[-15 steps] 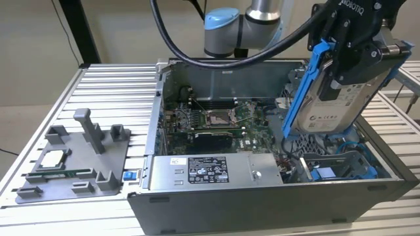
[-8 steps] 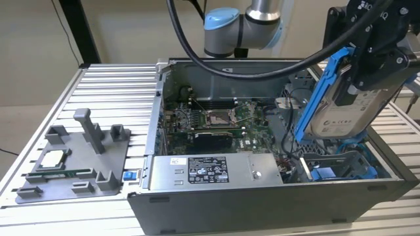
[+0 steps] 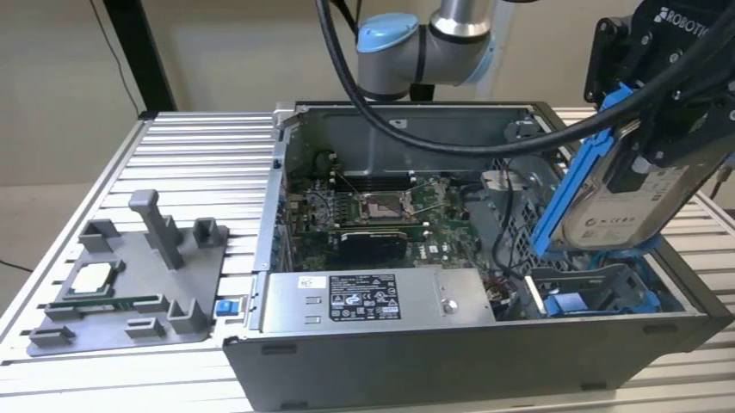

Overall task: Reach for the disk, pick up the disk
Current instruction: 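Pick up the disk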

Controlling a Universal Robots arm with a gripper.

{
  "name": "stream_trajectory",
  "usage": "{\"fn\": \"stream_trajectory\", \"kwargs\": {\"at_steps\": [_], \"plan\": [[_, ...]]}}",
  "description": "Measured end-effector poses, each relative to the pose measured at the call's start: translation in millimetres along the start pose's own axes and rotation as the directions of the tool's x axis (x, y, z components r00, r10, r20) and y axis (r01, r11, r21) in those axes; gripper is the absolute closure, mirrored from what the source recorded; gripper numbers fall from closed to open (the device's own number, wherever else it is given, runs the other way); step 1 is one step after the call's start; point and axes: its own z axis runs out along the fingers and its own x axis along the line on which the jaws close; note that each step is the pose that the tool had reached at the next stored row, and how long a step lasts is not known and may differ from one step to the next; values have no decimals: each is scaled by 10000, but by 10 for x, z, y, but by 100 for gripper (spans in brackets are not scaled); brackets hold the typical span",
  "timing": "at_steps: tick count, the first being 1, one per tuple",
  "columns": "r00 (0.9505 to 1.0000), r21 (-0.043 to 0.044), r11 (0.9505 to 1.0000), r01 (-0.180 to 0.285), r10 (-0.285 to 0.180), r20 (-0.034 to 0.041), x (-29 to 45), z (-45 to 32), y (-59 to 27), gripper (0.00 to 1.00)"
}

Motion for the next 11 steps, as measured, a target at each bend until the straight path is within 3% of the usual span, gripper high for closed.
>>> {"fn": "stream_trajectory", "kwargs": {"at_steps": [6, 11], "plan": [[10000, 0, 10000, 0, 0, 1, 67, 15, -107, 100], [10000, 0, 10000, -2, 2, 0, 72, 20, -120, 100]]}}
